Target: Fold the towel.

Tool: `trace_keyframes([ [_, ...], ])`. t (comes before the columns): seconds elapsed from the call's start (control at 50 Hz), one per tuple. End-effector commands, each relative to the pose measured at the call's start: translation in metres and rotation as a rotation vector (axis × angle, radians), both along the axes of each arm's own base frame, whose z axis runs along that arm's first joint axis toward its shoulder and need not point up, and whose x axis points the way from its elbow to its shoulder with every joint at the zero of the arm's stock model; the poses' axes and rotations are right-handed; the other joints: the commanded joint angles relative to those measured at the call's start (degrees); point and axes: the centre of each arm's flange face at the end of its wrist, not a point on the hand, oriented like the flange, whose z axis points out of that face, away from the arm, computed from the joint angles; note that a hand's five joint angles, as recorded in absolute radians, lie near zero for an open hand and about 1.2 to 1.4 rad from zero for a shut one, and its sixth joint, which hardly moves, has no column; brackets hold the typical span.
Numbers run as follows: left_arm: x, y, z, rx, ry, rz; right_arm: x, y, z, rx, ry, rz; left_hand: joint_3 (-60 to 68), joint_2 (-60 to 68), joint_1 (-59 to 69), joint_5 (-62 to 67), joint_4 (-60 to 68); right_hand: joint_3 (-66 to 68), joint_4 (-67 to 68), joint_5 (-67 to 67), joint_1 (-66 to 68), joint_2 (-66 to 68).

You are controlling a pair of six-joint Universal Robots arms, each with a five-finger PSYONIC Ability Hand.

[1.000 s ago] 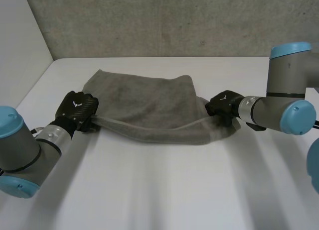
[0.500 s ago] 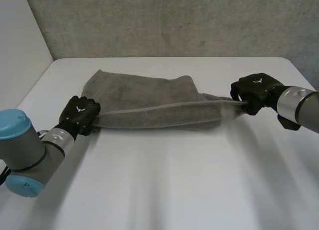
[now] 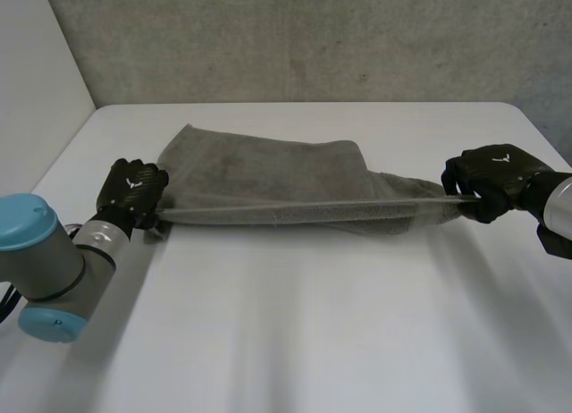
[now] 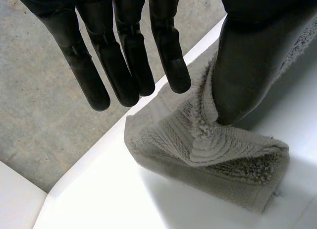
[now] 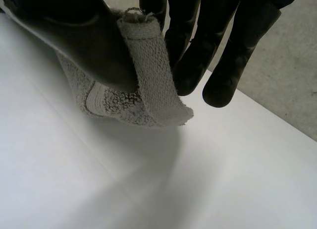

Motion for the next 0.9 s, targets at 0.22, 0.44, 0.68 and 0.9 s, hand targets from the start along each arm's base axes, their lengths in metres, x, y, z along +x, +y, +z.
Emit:
trace_keyframes([
  [0.22, 0.000, -0.003, 0.000, 0.002, 0.002, -0.004, -0.017, -0.004, 0.010, -0.019, -0.062, -0.069, 10.9, 11.4, 11.8, 12.2, 11.3, 4.5, 3.6, 4.0, 4.6, 5.1],
  [0.44, 0.003, -0.002, 0.016, 0.014, 0.071, 0.003, -0.016, 0.000, 0.017, -0.037, -0.091, -0.065, 30.6, 31.1, 31.5, 31.9, 31.0, 4.5, 3.6, 4.0, 4.6, 5.1],
  [0.68, 0.018, 0.011, 0.116, -0.125, 0.168, -0.004, -0.014, 0.004, 0.059, -0.180, -0.085, -0.063, 30.6, 31.1, 31.5, 31.9, 31.0, 4.5, 3.6, 4.0, 4.6, 5.1],
  [0.9, 0.022, 0.040, 0.224, -0.358, 0.296, -0.075, -0.015, 0.013, 0.145, -0.424, -0.176, -0.089, 30.6, 31.1, 31.5, 31.9, 31.0, 4.5, 3.6, 4.0, 4.6, 5.1],
])
